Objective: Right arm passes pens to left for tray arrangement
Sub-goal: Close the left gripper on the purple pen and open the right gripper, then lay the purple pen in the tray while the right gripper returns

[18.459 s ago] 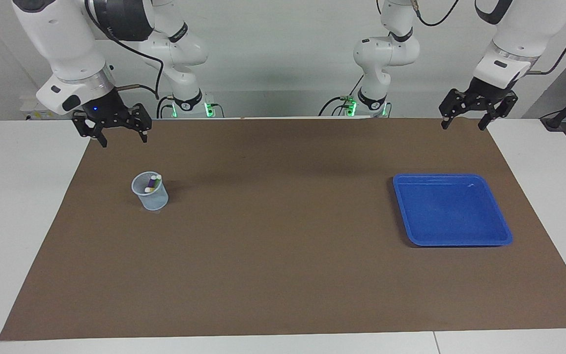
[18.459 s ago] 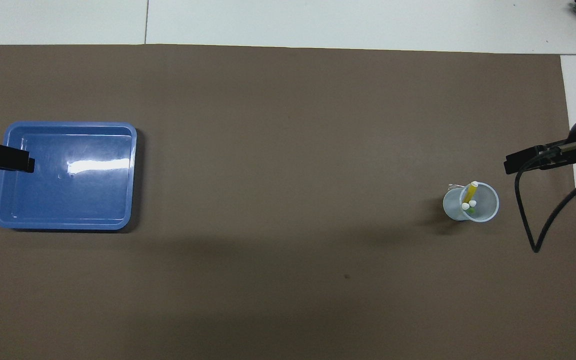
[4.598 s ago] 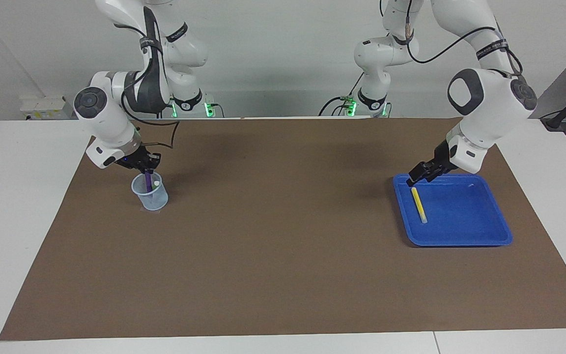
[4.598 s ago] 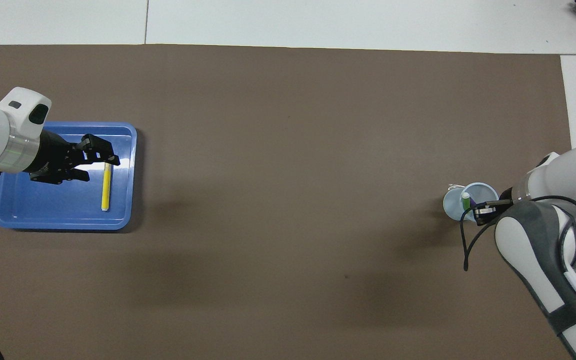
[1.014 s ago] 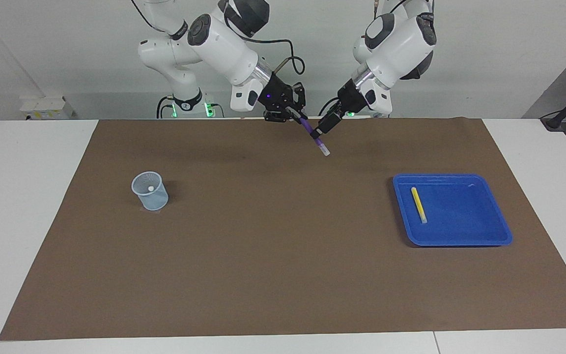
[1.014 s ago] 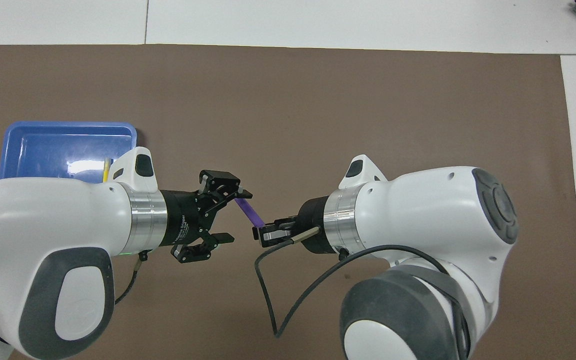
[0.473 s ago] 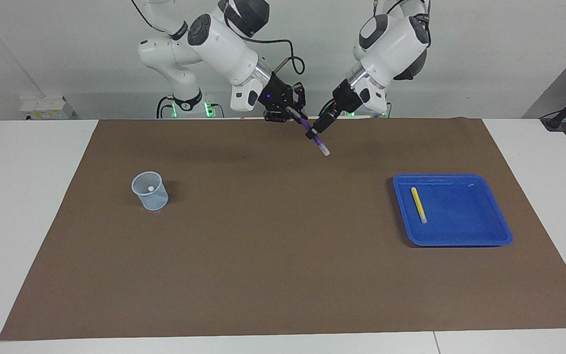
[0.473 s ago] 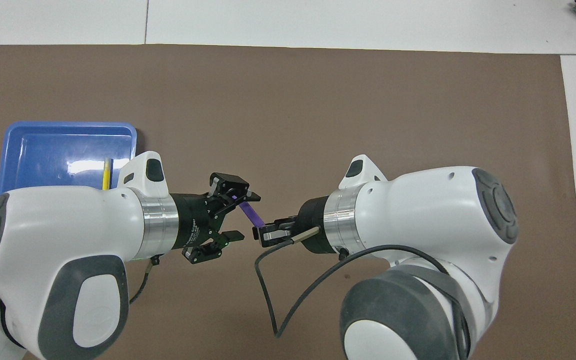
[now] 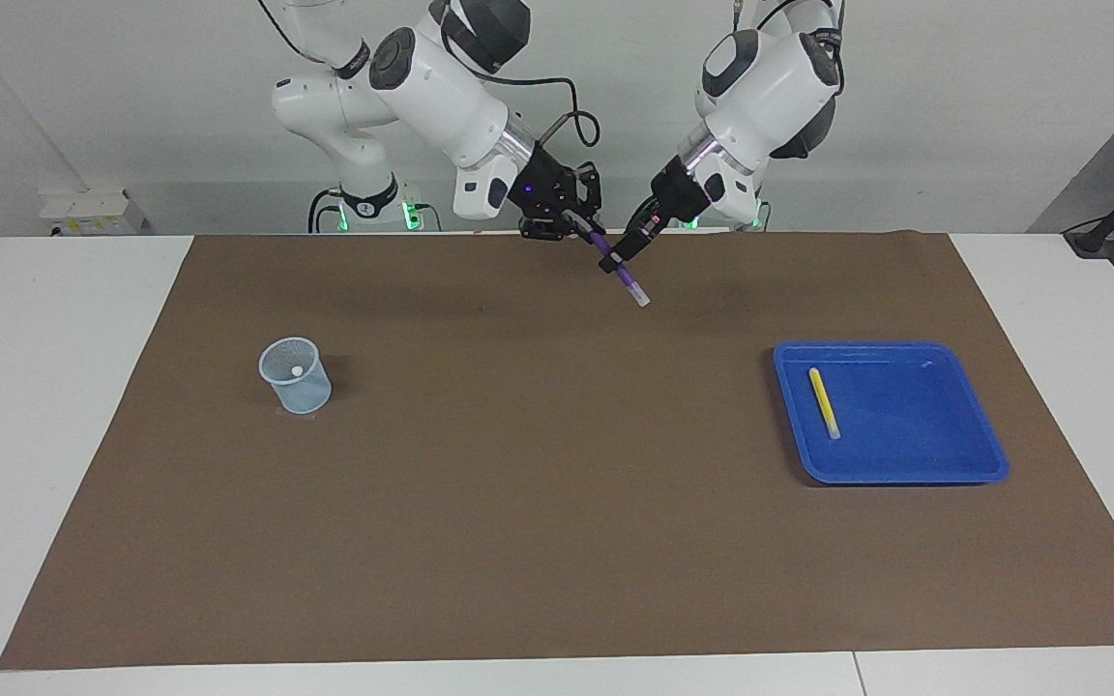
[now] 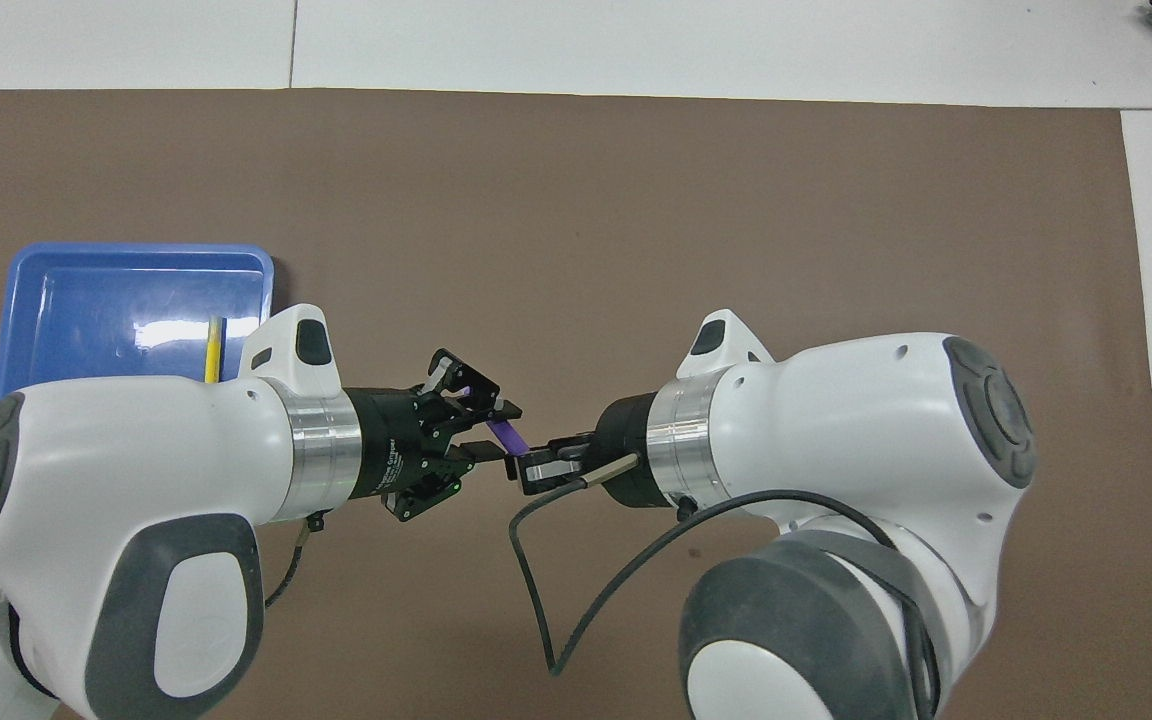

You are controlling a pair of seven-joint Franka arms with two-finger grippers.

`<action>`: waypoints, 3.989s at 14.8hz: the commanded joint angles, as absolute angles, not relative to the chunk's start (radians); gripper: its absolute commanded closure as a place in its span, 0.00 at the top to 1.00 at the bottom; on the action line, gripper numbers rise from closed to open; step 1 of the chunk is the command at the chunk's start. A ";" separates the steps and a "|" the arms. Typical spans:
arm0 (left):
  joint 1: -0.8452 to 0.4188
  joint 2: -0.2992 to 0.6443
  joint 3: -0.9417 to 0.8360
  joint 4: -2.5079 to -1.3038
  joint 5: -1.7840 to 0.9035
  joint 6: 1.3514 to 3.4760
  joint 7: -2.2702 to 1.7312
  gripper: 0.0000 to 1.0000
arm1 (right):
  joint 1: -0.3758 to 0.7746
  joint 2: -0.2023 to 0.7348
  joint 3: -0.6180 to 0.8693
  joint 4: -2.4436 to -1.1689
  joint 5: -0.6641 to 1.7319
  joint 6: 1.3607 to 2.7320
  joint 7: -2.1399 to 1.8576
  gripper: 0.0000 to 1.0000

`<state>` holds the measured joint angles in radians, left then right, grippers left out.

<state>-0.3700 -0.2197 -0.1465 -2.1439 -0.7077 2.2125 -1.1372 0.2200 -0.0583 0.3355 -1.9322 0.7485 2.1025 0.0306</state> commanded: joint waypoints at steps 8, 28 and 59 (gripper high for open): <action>-0.388 -0.238 -0.133 -2.164 -0.729 2.221 -1.126 0.00 | 0.213 -0.046 0.333 -1.924 0.779 2.114 0.009 0.00; -0.062 -0.247 -0.121 -2.131 -0.350 1.835 -0.160 0.00 | -0.191 -0.052 0.327 -2.028 0.011 1.962 -0.365 0.93; 0.239 0.212 -0.118 -2.128 -0.035 2.388 0.224 0.00 | -0.347 0.087 0.330 -2.057 -0.089 2.050 -0.351 0.00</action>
<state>0.2273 0.1801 -0.1103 -2.1360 -0.0624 2.3477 0.2196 -0.3305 0.0729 0.3157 -2.0854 -0.0672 2.0960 -0.3208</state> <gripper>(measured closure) 0.811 0.819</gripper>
